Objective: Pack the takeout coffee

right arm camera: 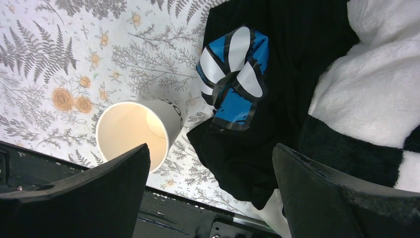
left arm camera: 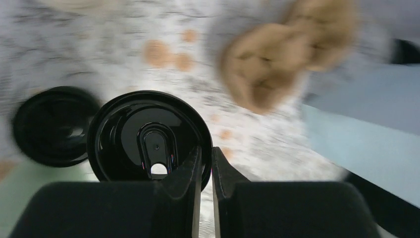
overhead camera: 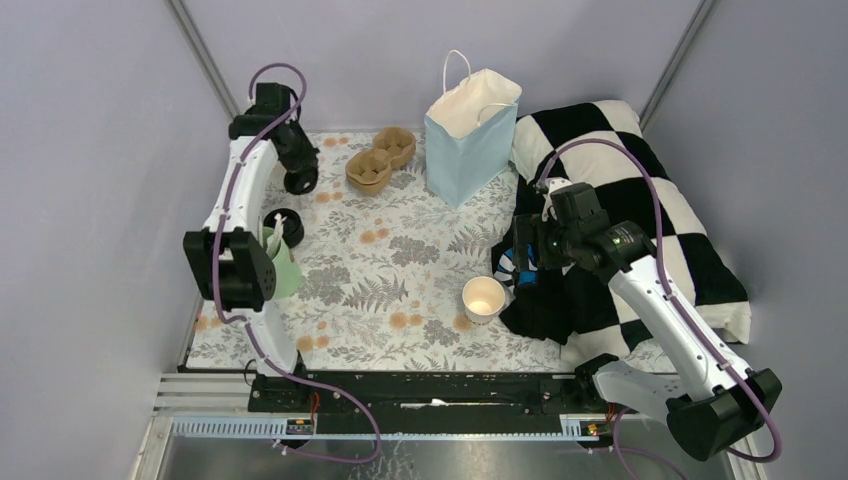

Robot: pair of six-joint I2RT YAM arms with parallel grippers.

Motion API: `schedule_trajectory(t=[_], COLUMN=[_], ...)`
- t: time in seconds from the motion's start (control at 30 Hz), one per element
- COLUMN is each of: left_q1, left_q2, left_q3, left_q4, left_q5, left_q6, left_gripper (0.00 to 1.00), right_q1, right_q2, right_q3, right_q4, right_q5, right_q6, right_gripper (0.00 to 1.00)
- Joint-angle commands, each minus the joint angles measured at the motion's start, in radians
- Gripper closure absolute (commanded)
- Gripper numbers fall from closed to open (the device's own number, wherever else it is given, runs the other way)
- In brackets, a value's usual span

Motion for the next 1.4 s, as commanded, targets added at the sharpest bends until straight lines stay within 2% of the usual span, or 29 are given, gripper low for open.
schedule_trajectory(t=[0.0,0.1,0.2,0.23,0.3,0.43,0.53,0.8,1.1,1.37], left_q1=[0.004,-0.001,-0.046,-0.078,-0.164,-0.366,-0.479,-0.593,-0.628,-0.637], left_q2=[-0.185,-0.327,-0.475,-0.509,-0.556,-0.582,-0.572,-0.539,-0.528,-0.546], left_q3=[0.005,-0.186,-0.466,-0.569,-0.677,-0.773,-0.787,-0.812,-0.815,-0.834], left_q4=[0.211,0.526,1.018,1.156,1.363,1.582,1.646,1.705,1.697,1.705], left_q5=[0.471,0.702,0.843,0.857,0.853,0.796,0.762,0.706,0.682,0.681], left_q6=[-0.113,-0.328,-0.686,-0.799,-0.959,-1.092,-1.114,-1.135,-1.129,-1.144], left_gripper=[0.88,0.87,0.87,0.87,0.88,0.88,0.89,0.91,0.92,0.93], right_q1=[0.009,0.009,0.009,0.009,0.009,0.008,0.009,0.009,0.009,0.008], right_q2=[-0.015,-0.006,0.009,0.014,0.017,0.007,-0.008,-0.065,-0.109,-0.153], right_q3=[0.075,0.126,0.177,0.189,0.202,0.195,0.158,0.105,0.050,-0.019], right_q4=[0.000,0.006,0.065,0.100,0.199,0.442,0.587,0.626,0.718,0.789], right_q5=[-0.017,-0.087,-0.222,-0.279,-0.397,-0.583,-0.653,-0.596,-0.569,-0.523], right_q6=[0.029,0.060,0.127,0.158,0.225,0.375,0.474,0.556,0.631,0.693], right_gripper=[0.00,0.00,0.00,0.00,0.00,0.00,0.00,0.00,0.01,0.08])
